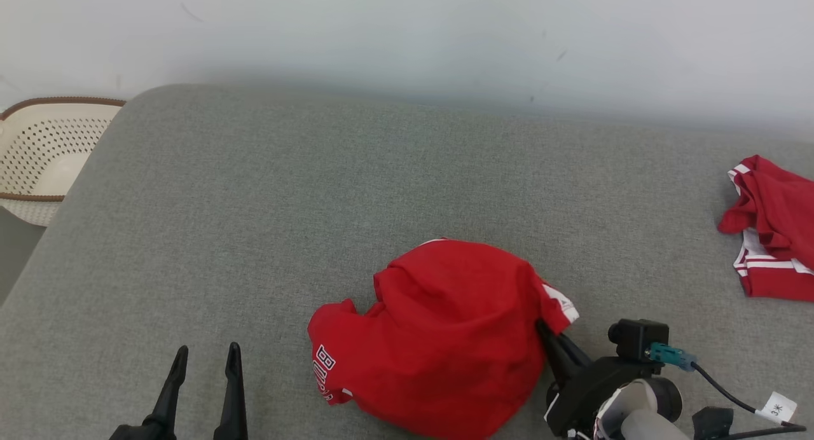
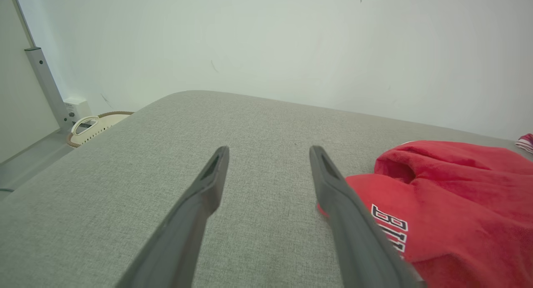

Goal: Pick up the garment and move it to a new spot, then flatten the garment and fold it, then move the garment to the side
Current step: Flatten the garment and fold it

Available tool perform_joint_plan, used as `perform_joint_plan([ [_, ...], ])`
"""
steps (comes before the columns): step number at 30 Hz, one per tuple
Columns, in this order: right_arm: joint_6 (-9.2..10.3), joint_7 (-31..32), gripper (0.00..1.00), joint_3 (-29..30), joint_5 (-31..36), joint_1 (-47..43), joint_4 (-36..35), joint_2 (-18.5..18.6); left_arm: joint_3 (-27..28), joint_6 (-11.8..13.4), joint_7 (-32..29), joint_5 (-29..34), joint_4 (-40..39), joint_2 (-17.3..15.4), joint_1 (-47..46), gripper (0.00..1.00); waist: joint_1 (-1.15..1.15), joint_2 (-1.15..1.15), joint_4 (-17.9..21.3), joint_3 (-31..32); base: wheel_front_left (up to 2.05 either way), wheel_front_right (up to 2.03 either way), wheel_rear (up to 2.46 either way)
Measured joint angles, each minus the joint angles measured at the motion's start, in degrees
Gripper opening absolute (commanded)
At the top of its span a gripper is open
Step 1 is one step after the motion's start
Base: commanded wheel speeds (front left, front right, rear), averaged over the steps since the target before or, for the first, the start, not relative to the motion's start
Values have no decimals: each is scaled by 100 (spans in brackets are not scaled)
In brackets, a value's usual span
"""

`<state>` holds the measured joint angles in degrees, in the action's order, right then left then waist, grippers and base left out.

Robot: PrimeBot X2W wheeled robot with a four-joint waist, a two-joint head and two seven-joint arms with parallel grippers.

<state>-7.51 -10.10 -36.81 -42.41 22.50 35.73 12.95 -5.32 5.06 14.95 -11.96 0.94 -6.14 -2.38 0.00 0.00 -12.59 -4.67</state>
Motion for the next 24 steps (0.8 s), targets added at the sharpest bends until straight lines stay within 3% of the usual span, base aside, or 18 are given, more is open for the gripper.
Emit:
perform_joint_plan([
  [6, 0, -336, 0, -2, -119, 245, 22, 187, 143, -98, 0, 56, 53, 96, 22, 100, 0, 0, 42, 43, 0, 0, 0],
  [13, 0, -424, 0, 203, -254, 415, -486, 615, 200, -203, 0, 118, 116, 194, 99, 100, 0, 0, 166, 174, 0, 0, 0],
  [24, 0, -41, 0, 594, -65, 876, -1290, 1048, 213, -344, 0, 179, 215, 282, 132, 100, 0, 0, 127, 272, 0, 0, 0],
])
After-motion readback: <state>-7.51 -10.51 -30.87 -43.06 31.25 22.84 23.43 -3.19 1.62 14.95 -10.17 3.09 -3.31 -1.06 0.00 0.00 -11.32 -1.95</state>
